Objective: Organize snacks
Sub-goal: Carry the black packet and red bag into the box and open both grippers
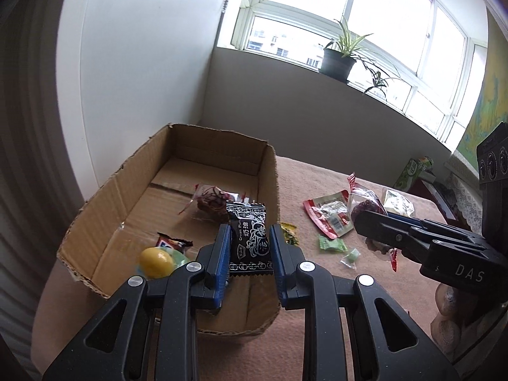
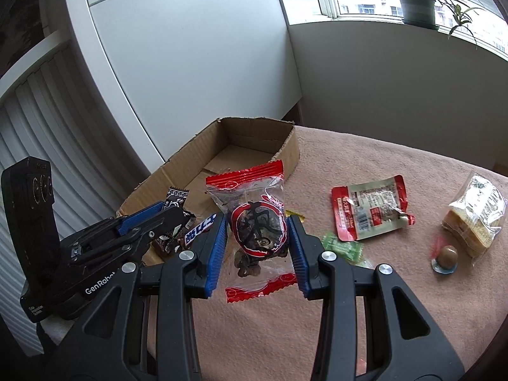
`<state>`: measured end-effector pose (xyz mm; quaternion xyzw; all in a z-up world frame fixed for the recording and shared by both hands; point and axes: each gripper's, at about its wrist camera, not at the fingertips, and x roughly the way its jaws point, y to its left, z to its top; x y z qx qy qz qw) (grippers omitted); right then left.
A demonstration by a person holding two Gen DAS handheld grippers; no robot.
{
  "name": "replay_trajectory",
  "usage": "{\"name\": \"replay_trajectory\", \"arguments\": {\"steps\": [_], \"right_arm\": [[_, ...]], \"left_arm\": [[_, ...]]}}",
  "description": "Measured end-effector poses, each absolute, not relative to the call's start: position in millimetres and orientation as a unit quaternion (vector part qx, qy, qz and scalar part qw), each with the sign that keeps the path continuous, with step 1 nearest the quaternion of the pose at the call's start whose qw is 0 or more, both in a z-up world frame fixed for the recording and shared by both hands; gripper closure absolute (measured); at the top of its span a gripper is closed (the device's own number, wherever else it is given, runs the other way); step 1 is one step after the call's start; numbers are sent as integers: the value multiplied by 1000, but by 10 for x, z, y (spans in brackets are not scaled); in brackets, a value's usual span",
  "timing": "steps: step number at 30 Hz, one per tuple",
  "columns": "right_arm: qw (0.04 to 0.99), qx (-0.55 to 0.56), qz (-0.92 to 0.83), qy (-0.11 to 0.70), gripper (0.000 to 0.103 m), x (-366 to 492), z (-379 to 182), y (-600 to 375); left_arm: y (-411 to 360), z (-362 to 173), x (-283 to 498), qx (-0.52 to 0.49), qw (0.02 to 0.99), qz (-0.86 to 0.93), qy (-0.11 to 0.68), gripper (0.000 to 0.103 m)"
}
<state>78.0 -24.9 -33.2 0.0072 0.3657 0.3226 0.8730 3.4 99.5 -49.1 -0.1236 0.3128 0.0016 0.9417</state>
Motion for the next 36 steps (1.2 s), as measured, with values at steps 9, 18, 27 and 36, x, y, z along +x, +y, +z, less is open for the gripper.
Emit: {"name": "replay_trajectory", "arguments": {"steps": [9, 18, 27, 36], "right_arm": [[860, -9, 344, 376, 63, 771, -428, 223], [856, -27, 350, 379, 63, 806, -494, 528], [859, -32, 348, 374, 45, 797, -513, 608], [864, -33, 342, 367, 41, 770, -479, 491]], "left_arm": [[1379, -557, -29, -146, 938, 35, 312, 80], [1609, -594, -72, -159, 935, 45, 313, 80], [1713, -597, -112, -168, 934, 50, 311, 78], [1727, -580, -134, -171, 935, 51, 306, 70]]}}
